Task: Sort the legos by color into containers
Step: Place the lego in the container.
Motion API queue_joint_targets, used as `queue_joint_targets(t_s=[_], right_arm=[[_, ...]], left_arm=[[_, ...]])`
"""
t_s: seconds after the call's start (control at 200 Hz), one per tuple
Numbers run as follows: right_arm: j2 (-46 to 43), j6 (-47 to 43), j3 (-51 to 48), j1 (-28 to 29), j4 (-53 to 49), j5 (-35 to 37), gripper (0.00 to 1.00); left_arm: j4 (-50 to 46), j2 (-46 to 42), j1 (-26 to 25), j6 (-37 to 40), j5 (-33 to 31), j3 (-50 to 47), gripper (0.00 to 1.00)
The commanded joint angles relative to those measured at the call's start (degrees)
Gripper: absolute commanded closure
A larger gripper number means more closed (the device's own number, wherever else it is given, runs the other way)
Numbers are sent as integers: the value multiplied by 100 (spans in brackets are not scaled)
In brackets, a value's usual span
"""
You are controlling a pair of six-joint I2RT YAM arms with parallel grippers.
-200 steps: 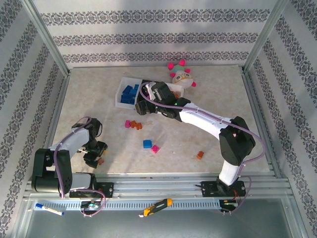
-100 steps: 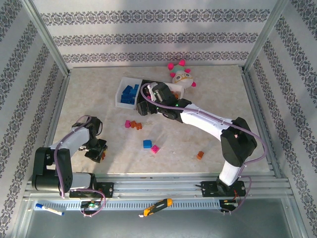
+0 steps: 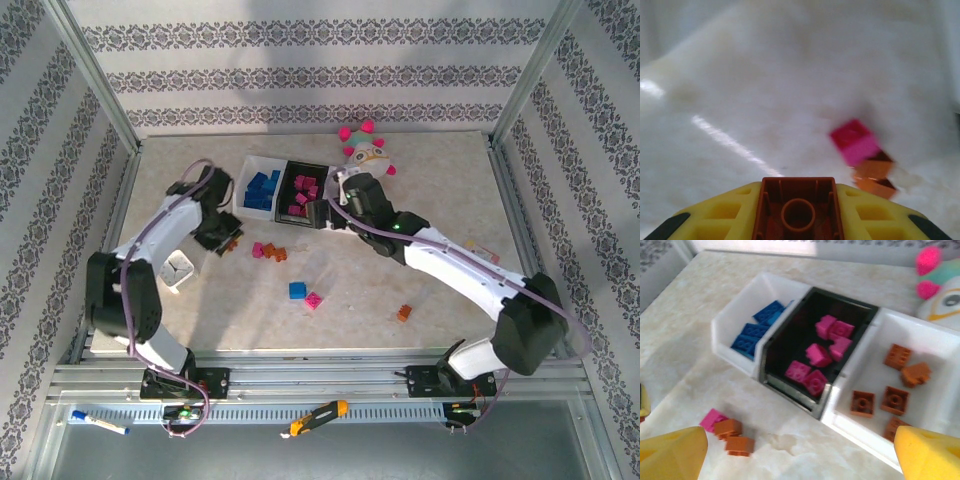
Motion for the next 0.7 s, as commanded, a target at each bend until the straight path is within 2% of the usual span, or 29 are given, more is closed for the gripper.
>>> queue_joint_targets(t_s=[0.0, 0.415, 0.545, 0.695], right_arm=[[-468, 241, -352, -140, -71, 555, 4], [-2128, 667, -1341, -374, -881, 1333, 5], [-2445, 704, -1428, -399, -1147, 1429, 6], [-2546, 622, -1350, -425, -1361, 1370, 6]], left_arm=[[-297, 579, -514, 432, -91, 911, 72], [-780, 3429, -1856, 1028, -409, 5312, 73], [-231, 4007, -2073, 1255, -564, 5949, 73], [-104, 4684, -2096, 1307, -587, 6698, 72]])
